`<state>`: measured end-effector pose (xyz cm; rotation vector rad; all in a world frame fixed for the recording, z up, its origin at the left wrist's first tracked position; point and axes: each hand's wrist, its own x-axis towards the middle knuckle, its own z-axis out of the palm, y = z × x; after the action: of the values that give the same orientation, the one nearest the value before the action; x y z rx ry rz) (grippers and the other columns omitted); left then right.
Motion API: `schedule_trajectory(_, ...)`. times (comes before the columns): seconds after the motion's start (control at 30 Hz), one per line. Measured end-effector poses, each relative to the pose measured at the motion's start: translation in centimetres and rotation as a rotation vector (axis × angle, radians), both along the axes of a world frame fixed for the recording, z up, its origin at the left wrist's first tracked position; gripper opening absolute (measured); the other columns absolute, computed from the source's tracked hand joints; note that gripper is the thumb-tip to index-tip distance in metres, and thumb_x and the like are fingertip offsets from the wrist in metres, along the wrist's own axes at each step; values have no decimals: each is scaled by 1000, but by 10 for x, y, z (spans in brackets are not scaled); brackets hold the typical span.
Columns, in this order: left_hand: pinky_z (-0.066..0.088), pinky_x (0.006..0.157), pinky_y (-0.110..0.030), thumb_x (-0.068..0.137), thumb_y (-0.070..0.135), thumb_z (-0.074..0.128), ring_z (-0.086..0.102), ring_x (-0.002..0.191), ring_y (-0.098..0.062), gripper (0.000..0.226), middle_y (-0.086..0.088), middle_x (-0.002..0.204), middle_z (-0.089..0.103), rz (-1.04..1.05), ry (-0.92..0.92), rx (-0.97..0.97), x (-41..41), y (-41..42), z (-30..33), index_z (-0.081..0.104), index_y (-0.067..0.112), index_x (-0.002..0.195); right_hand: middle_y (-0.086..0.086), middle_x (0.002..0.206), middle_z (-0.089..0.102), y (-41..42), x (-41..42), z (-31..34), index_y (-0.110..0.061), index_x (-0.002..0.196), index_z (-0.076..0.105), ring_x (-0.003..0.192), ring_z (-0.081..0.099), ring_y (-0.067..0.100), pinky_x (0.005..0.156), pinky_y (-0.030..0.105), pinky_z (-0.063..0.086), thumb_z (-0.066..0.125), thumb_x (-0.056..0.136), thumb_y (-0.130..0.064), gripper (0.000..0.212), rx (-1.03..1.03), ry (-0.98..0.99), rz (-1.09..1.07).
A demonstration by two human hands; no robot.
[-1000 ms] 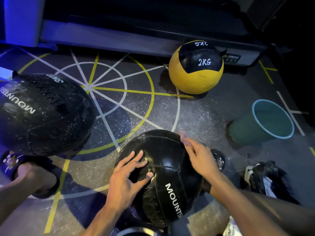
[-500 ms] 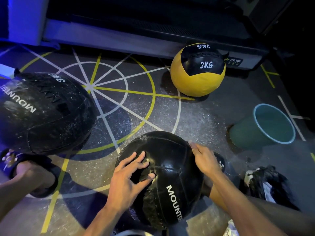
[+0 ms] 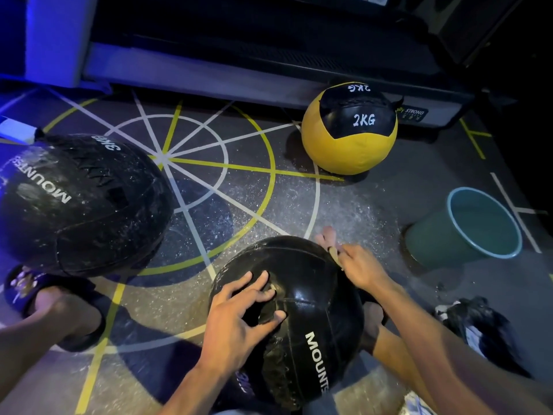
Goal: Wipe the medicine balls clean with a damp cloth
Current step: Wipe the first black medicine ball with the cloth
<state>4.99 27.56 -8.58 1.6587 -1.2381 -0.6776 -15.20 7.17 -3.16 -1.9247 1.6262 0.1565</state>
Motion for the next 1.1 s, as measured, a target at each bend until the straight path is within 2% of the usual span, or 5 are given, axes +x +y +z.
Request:
schedule_trajectory(0.2, 36, 112, -32, 74, 62, 81, 44, 140, 2, 40, 37, 136, 57, -13, -9, 1, -1, -1, 0, 75, 39, 106, -10, 129, 67, -9, 41, 13, -23, 137, 63, 117, 62, 10, 97, 28, 48, 42, 109, -24, 35, -120, -238, 66)
schedule_trajectory(0.4, 31, 115, -23, 74, 56, 83, 43, 141, 0, 38, 35, 136, 58, -5, 6, -9, -2, -1, -1, 75, 39, 107, -8, 103, 75, -19, -6, 28, -31, 124, 69, 52, 58, -2, 51, 12, 44, 44, 107, -19, 32, -334, -201, -58)
schedule_trajectory(0.67, 30, 114, -22, 76, 62, 79, 42, 142, 1, 40, 35, 138, 57, -10, -1, -7, -5, -1, -3, 75, 39, 108, -12, 106, 70, 14, 2, 8, -32, 113, 60, 98, 66, 12, 78, 25, 48, 55, 103, -37, 12, -31, -159, 117)
schedule_trajectory(0.9, 33, 114, -31, 76, 59, 79, 40, 143, 0, 39, 35, 140, 55, -9, -3, -8, -8, -3, -1, 75, 42, 111, -13, 154, 47, 5, 30, -7, -33, 151, 48, 146, 40, 12, 123, 41, 28, 31, 107, -55, 52, 67, -163, 63)
schedule_trajectory(1.1, 33, 114, -32, 78, 69, 72, 36, 145, 4, 42, 40, 137, 54, -19, -40, -10, -8, -5, -7, 74, 42, 111, -8, 161, 40, 22, 120, -2, -28, 153, 45, 150, 31, 11, 125, 36, 22, 33, 110, -32, 45, -34, -40, 678)
